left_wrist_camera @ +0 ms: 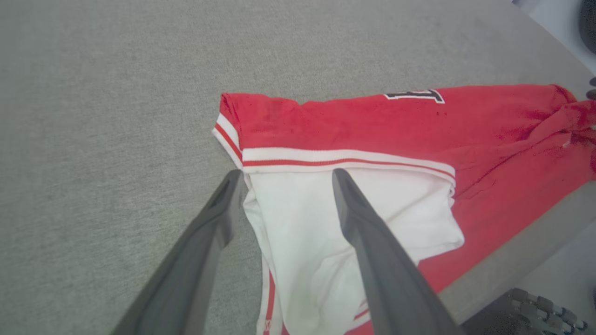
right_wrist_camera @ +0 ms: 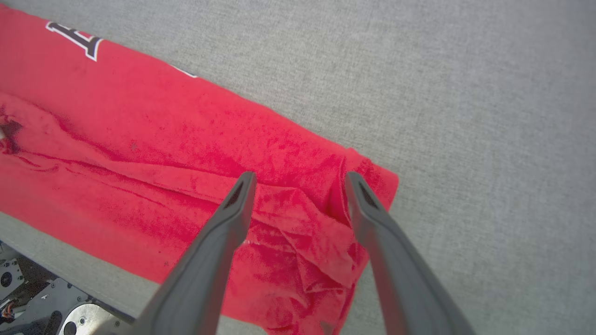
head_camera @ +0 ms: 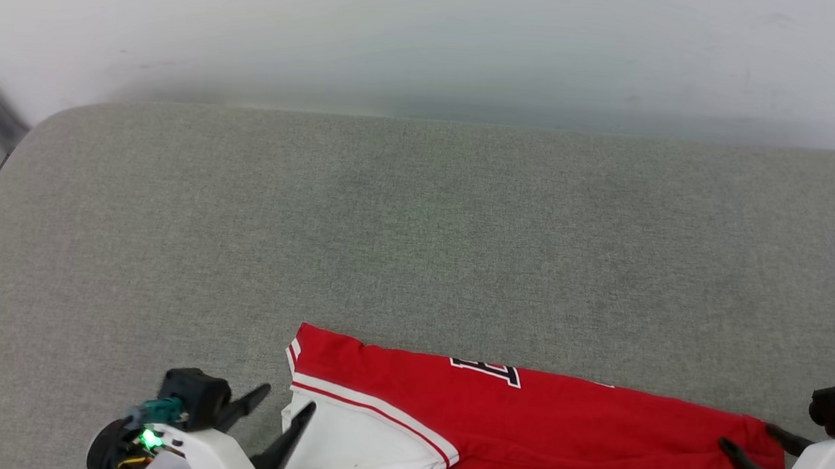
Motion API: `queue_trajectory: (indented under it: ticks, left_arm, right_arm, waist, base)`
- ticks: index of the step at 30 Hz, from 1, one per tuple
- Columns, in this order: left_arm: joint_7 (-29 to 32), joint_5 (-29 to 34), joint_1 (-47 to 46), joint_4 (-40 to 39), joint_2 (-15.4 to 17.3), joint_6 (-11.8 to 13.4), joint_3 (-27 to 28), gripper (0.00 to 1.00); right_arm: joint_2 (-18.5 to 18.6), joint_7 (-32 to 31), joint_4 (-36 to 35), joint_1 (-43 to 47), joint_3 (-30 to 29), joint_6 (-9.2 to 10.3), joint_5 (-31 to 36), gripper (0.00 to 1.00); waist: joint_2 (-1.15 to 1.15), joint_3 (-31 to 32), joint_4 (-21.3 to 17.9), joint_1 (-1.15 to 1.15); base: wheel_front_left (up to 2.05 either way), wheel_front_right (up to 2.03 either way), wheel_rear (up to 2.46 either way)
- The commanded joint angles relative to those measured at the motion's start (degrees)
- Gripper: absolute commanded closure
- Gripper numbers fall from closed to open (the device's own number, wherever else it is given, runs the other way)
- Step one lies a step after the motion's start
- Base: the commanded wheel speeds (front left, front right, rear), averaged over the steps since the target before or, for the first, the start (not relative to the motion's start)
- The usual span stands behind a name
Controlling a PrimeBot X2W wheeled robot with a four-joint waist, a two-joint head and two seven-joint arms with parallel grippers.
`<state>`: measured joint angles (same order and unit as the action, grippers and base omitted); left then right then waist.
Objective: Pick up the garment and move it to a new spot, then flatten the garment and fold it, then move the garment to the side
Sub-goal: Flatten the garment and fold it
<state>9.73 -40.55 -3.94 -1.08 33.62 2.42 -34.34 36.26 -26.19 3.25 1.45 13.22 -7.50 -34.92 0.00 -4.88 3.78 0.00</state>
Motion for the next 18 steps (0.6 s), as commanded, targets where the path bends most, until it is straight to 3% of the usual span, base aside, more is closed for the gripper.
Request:
queue_trajectory:
  ticks: [1,9,14,18]
  left_arm:
    - [-4.0,-0.7,0.7,-0.5,-1.0,1.2,2.4,0.0]
    - [-22.7,4.1,2.3,-0.8,-3.9,6.3,10.0,0.0]
    - [-24.9,7.3,3.3,-2.7,-7.9,8.7,16.0,0.0]
    - [-25.0,16.5,5.8,-7.6,-12.4,8.3,23.0,0.0]
  right_arm:
    - [-1.5,0.1,-1.5,0.7,-2.2,0.02,-0.3,0.0]
    - [-10.4,-3.1,-4.5,2.6,-13.2,0.02,3.9,0.0]
    - [-16.3,-5.3,-4.4,4.3,-19.3,0.02,7.5,0.0]
    - [-22.1,-7.7,-3.8,5.7,-25.4,0.02,11.0,0.0]
  waist:
    - [0.0,0.7,-0.1,0.0]
    - [0.0,1.4,-0.5,0.0]
    - [0.0,1.4,-0.3,0.0]
    - [0.0,1.1,0.2,0.0]
  base:
    - [0.0,0.0,0.0]
    - [0.0,0.0,0.0]
    - [0.0,0.0,0.0]
    - [0.0,0.0,0.0]
